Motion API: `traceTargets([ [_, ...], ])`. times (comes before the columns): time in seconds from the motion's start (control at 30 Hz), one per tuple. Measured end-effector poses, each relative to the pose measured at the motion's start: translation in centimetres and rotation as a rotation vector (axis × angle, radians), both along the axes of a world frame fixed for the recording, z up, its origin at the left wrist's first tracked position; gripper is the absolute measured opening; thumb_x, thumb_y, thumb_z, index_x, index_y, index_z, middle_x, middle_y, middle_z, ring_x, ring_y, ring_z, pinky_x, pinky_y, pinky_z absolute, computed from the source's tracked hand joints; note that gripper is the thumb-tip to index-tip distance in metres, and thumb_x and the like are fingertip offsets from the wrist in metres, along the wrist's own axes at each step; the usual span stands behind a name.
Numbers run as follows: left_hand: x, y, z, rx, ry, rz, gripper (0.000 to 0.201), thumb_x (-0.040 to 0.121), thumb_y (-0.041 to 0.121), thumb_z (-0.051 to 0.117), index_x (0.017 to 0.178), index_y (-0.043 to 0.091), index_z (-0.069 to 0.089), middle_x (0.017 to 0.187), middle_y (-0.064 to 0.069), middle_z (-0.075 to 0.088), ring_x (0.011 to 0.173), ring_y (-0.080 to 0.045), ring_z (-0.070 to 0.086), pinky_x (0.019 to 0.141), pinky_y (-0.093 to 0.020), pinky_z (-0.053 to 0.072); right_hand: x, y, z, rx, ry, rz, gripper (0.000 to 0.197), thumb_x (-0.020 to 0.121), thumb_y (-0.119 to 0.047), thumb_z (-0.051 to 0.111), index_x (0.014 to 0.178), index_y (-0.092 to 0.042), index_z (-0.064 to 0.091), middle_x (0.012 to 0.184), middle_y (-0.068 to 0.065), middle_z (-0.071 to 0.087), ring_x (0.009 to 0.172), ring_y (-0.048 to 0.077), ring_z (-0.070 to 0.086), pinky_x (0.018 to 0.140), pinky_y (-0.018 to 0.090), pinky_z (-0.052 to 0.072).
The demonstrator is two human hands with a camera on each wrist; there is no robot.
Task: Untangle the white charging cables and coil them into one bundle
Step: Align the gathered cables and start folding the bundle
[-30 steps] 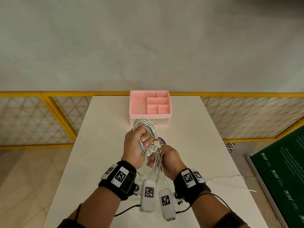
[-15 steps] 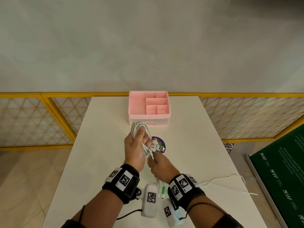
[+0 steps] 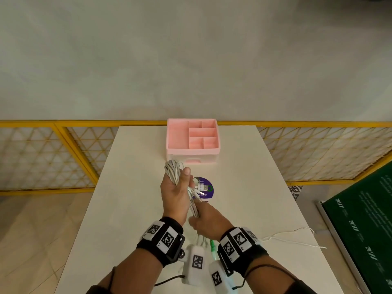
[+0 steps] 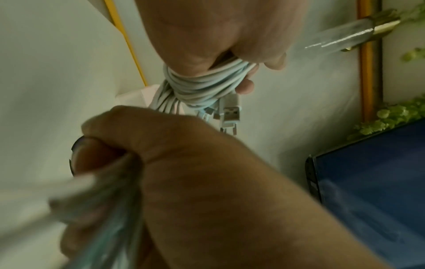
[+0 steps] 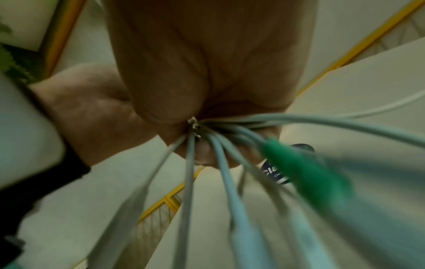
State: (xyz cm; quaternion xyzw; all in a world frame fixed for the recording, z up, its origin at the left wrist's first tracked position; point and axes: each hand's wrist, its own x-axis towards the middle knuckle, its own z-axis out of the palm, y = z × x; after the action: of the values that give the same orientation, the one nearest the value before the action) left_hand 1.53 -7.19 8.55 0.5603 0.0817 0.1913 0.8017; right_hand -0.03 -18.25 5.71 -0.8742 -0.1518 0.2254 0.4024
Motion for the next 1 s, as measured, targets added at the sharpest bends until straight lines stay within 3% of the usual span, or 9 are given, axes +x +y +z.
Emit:
traceTargets([
  [0.1, -0.2, 0.0, -0.6, 0.083, -0.019, 0.042, 0.018, 0.095, 0.024, 0.065, 0.089, 0.008, 0.059, 0.061, 0.006, 0.058, 0.058, -0.012, 0.056, 0.064, -0.026, 0.053, -0.2, -0.1, 0.5, -0.049, 0.001, 0.062, 0.014, 0.088, -0.013, 0.051, 0.101, -0.011, 0.052, 0.087, 0.004, 0.057, 0.072, 0.014, 0.051, 0.066, 0.031, 0.044],
  [0.2, -0.2, 0.4, -1.4, 0.182, -0.046, 0.009, 0.035, 0.094, 0.024, 0.069, 0.108, -0.005, 0.054, 0.075, -0.001, 0.064, 0.066, -0.010, 0.061, 0.068, -0.024, 0.053, -0.1, -0.5, 1.1, -0.112, 0.012, 0.104, 0.012, 0.091, -0.016, 0.049, 0.096, -0.005, 0.053, 0.080, 0.005, 0.054, 0.067, 0.015, 0.047, 0.066, 0.035, 0.042],
  [0.33, -0.4, 0.8, -2.2, 0.301, -0.030, -0.053, 0.051, 0.086, 0.036, 0.075, 0.117, 0.001, 0.054, 0.103, -0.018, 0.064, 0.095, -0.027, 0.064, 0.089, -0.037, 0.056, 0.1, -1.1, 2.7, -0.009, 0.137, 0.049, 0.015, 0.091, -0.015, 0.050, 0.085, -0.002, 0.055, 0.072, 0.006, 0.055, 0.062, 0.017, 0.054, 0.063, 0.037, 0.048],
  [0.43, -0.5, 0.7, -2.5, 0.375, -0.036, -0.066, 0.053, 0.084, 0.041, 0.077, 0.119, 0.007, 0.055, 0.107, -0.004, 0.066, 0.101, -0.018, 0.065, 0.088, -0.028, 0.055, -0.1, -1.2, 3.6, 0.161, 0.260, -0.120, 0.022, 0.090, -0.009, 0.057, 0.069, -0.008, 0.058, 0.062, 0.008, 0.057, 0.055, 0.017, 0.054, 0.052, 0.023, 0.043],
  [0.53, -0.2, 0.9, -2.8, 0.474, -0.027, -0.057, 0.050, 0.082, 0.052, 0.071, 0.112, 0.014, 0.056, 0.102, -0.001, 0.067, 0.097, -0.013, 0.066, 0.086, -0.035, 0.057, -0.3, -0.9, 4.1, 0.235, 0.325, -0.193, 0.026, 0.087, -0.009, 0.062, 0.061, -0.008, 0.060, 0.060, 0.012, 0.057, 0.053, 0.019, 0.050, 0.047, 0.020, 0.038],
  [0.67, -0.2, 1.2, -2.8, 0.665, -0.039, -0.152, 0.028, 0.084, 0.055, 0.067, 0.100, 0.037, 0.052, 0.095, 0.001, 0.067, 0.091, -0.014, 0.068, 0.082, -0.037, 0.057, 0.1, -0.7, 5.3, 0.151, 0.323, -0.157, 0.018, 0.079, -0.003, 0.058, 0.061, -0.007, 0.063, 0.062, 0.009, 0.060, 0.057, 0.019, 0.054, 0.060, 0.025, 0.043],
  [0.8, -0.3, 2.0, -3.2, 0.766, -0.077, -0.283, 0.050, 0.084, 0.059, 0.063, 0.103, 0.014, 0.058, 0.093, 0.001, 0.067, 0.092, -0.012, 0.065, 0.082, -0.035, 0.055, 1.0, -1.4, 6.7, 0.149, 0.399, -0.160, 0.010, 0.077, 0.001, 0.061, 0.071, -0.003, 0.068, 0.064, 0.008, 0.067, 0.053, 0.015, 0.056, 0.054, 0.024, 0.043],
  [0.9, -0.6, 2.6, -3.1, 0.799, -0.118, -0.347, 0.051, 0.084, 0.063, 0.060, 0.102, 0.016, 0.056, 0.092, 0.009, 0.065, 0.089, 0.000, 0.062, 0.076, -0.015, 0.048, 1.5, -2.0, 7.2, 0.221, 0.500, -0.230, 0.009, 0.081, 0.005, 0.063, 0.088, 0.003, 0.069, 0.075, 0.017, 0.067, 0.053, 0.017, 0.058, 0.050, 0.024, 0.045],
  [1.0, -0.6, 3.2, -3.2, 0.822, -0.113, -0.434, 0.065, 0.087, 0.076, 0.046, 0.109, 0.015, 0.054, 0.098, 0.003, 0.064, 0.093, -0.007, 0.063, 0.079, -0.026, 0.053, 1.8, -2.1, 7.4, 0.200, 0.566, -0.237, 0.009, 0.082, 0.002, 0.065, 0.090, -0.001, 0.070, 0.077, 0.015, 0.067, 0.058, 0.019, 0.059, 0.055, 0.026, 0.049],
])
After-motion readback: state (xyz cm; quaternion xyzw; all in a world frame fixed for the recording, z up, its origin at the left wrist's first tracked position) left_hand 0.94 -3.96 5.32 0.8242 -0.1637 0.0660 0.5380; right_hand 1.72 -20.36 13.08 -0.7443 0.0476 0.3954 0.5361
